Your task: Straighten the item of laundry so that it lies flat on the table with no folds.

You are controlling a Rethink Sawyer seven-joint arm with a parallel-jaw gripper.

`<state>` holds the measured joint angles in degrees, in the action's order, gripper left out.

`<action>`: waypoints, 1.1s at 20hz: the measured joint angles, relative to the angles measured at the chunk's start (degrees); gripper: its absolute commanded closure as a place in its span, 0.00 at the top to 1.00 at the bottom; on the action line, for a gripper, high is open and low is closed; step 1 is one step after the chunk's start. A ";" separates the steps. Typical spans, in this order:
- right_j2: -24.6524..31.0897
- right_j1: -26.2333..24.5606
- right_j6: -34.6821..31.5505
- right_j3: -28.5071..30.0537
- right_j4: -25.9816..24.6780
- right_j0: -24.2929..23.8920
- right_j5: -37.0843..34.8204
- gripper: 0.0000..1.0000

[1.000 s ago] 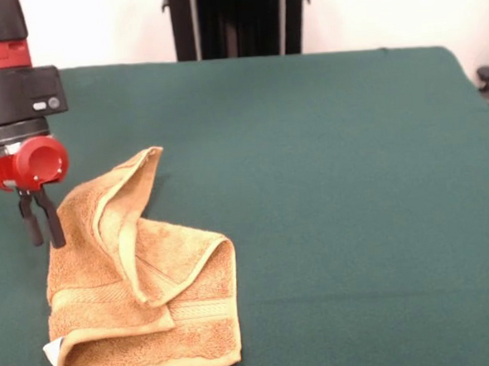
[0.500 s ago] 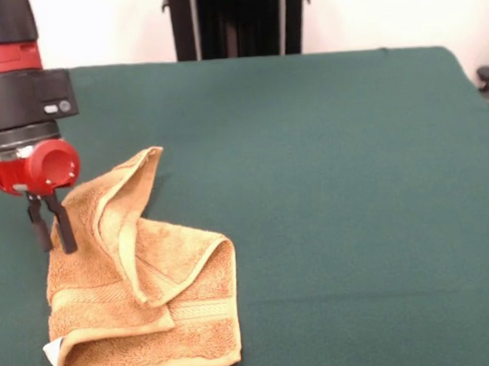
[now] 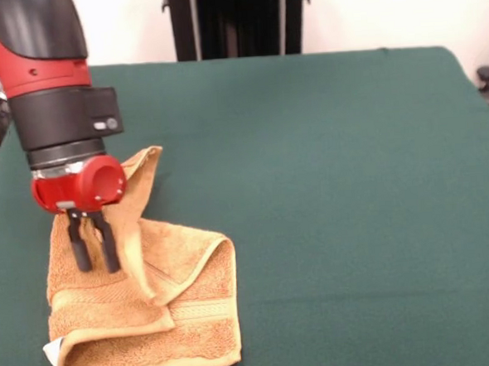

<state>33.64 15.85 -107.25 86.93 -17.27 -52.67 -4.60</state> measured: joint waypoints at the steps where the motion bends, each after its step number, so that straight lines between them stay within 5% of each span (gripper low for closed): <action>1: -0.17 0.15 0.00 0.00 -0.01 0.97 0.20 1.00; 15: -2.03 0.71 0.00 -0.62 -0.04 2.20 0.18 1.00; 22: -1.82 -0.22 0.00 -0.76 -0.01 -1.35 0.19 1.00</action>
<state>31.82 15.63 -107.25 86.17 -17.28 -54.01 -4.41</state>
